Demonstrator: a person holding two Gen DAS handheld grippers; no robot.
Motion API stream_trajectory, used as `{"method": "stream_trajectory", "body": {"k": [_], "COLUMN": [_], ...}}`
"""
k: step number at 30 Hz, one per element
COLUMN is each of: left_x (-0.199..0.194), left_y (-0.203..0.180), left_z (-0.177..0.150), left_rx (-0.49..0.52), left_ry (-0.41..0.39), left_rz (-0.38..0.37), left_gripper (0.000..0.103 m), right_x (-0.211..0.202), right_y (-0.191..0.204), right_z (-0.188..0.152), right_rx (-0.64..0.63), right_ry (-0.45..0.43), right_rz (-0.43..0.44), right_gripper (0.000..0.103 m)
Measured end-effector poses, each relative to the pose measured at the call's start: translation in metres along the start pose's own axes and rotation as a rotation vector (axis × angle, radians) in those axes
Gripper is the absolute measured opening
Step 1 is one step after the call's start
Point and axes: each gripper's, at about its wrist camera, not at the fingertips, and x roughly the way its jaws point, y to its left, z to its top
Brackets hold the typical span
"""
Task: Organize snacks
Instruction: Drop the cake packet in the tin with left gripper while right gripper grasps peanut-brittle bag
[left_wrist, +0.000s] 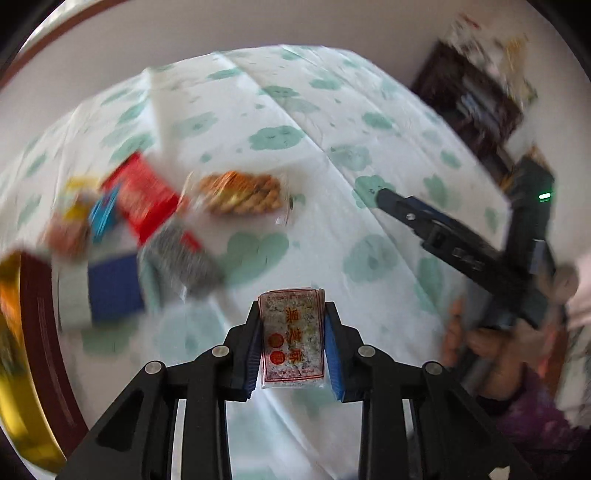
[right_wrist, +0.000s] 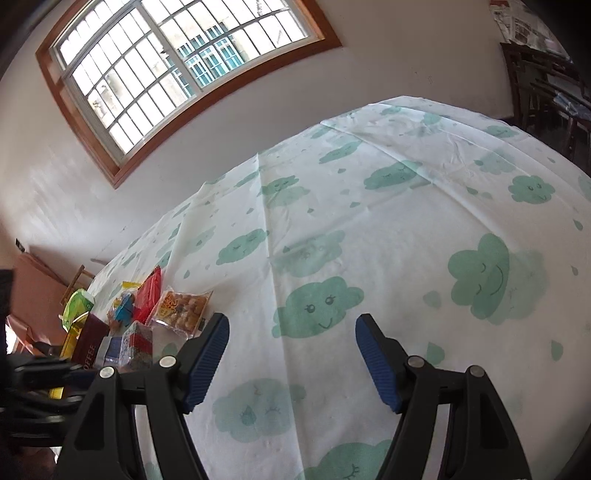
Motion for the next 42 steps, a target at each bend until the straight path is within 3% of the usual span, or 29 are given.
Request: {"method": "stream_trajectory", "body": {"k": [4, 12, 20, 23, 24, 25, 31, 34, 38, 42], "left_x": [-0.022, -0.049, -0.066, -0.070, -0.071, -0.072, -0.088, -0.101, -0.119, -0.132], "left_y": [0.013, 0.038, 0.056, 0.059, 0.060, 0.060, 0.071, 0.085, 0.112, 0.149], "left_z": [-0.023, -0.052, -0.060, -0.062, -0.063, -0.064, -0.073, -0.080, -0.089, -0.101], "left_rx": [-0.072, -0.169, -0.208, -0.217, -0.217, -0.219, -0.247, -0.272, -0.315, -0.372], "left_ry": [-0.014, -0.033, -0.060, -0.068, -0.071, -0.076, -0.113, -0.129, -0.155, -0.178], "left_rz": [0.003, 0.000, 0.002, -0.003, -0.003, -0.001, 0.011, 0.038, 0.092, 0.169], "left_gripper": [0.027, 0.027, 0.027, 0.027, 0.027, 0.027, 0.027, 0.027, 0.027, 0.027], "right_x": [0.009, 0.070, 0.119, 0.127, 0.128, 0.127, 0.106, 0.075, 0.039, 0.025], "right_y": [0.015, 0.099, 0.147, 0.155, 0.158, 0.159, 0.148, 0.128, 0.093, 0.073], "right_z": [0.004, 0.027, 0.023, 0.023, 0.024, 0.025, 0.012, 0.007, 0.003, -0.003], "right_rx": [-0.111, -0.734, -0.965, -0.963, -0.955, -0.937, -0.839, -0.703, -0.498, -0.383], "right_ry": [0.081, 0.290, 0.410, 0.423, 0.419, 0.411, 0.346, 0.285, 0.187, 0.144], "right_rz": [0.110, 0.123, 0.167, 0.204, 0.205, 0.190, 0.094, 0.129, 0.103, 0.077], "right_gripper": [0.073, 0.073, 0.073, 0.069, 0.058, 0.040, 0.040, 0.040, 0.040, 0.040]}}
